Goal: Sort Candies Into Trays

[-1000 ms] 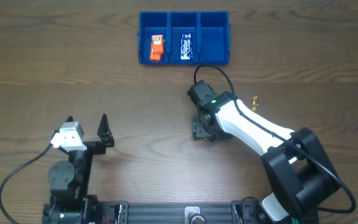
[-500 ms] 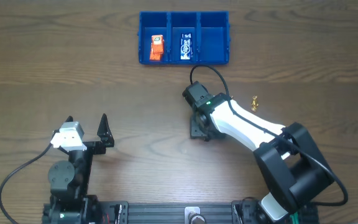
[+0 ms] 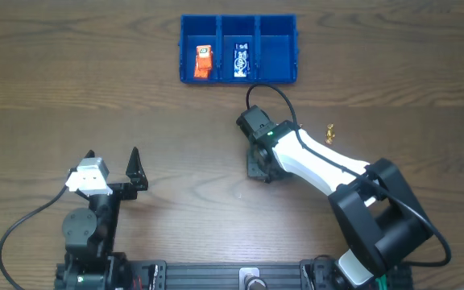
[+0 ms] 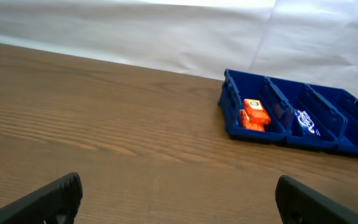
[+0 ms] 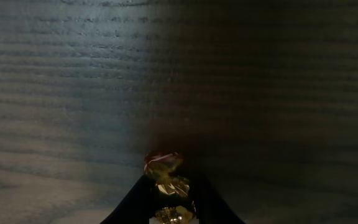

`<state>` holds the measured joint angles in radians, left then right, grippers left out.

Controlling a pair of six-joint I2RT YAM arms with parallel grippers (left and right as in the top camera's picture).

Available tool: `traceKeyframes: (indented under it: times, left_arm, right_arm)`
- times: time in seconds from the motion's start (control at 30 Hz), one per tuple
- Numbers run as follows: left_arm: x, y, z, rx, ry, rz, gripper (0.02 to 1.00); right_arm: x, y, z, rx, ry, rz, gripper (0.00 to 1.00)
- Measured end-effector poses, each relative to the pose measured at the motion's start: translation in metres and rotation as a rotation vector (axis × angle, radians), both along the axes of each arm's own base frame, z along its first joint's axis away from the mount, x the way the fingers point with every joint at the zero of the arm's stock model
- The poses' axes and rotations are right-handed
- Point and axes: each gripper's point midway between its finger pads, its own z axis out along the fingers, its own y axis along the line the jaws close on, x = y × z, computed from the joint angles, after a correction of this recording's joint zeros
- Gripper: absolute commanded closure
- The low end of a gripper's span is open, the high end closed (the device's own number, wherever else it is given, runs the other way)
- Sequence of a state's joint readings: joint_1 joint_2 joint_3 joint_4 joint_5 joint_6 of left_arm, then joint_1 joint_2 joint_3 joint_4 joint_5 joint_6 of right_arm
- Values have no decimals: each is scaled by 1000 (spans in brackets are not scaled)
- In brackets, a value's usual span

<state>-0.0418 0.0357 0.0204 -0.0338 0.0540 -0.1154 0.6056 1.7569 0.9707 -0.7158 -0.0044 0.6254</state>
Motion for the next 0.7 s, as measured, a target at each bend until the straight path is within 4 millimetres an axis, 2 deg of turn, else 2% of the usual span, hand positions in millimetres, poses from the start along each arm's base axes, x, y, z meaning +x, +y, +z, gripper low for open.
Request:
traceKeyframes:
  times: [0.07,0.13,0.2,0.23,0.27,0.3,0.33,0.37,0.4,0.43,0.5,0.53,0.6,0.7]
  left_arm:
    - [0,0,0,0,0,0,23]
    - [0,0,0,0,0,0,20]
    - [0,0,0,0,0,0,20]
    - [0,0,0,0,0,0,20]
    - [0,0,0,0,0,0,20]
    - [0,0,0,0,0,-1,20]
    - [0,0,0,0,0,0,20]
    - [0,0,0,-1,0,0,20]
    - [0,0,0,0,0,0,20]
    - [0,0,0,0,0,0,23]
    - [0,0,0,0,0,0,20]
    - [0,0,0,0,0,0,20]
    - [0,0,0,0,0,0,20]
    - [0,0,0,0,0,0,20]
  right_arm:
    - [2,0,8,13,-21,-2,805]
    - [9,-3,36,44,-86,-17,812]
    - [34,-14,102,80,-234,-60,838]
    - [72,-20,162,121,-396,-100,838]
    - [98,-29,204,129,-495,-116,833]
    - [124,-34,236,138,-582,-132,831]
    - [150,-40,259,127,-642,-132,818]
    - [177,-43,273,112,-684,-128,812]
    - [201,-44,275,94,-703,-119,807]
    - [223,-45,269,76,-706,-111,807]
    - [253,-46,239,40,-675,-98,803]
    - [270,-46,207,18,-640,-85,796]
    - [279,-49,167,-11,-574,-71,794]
    - [285,-50,140,-26,-537,-64,761]
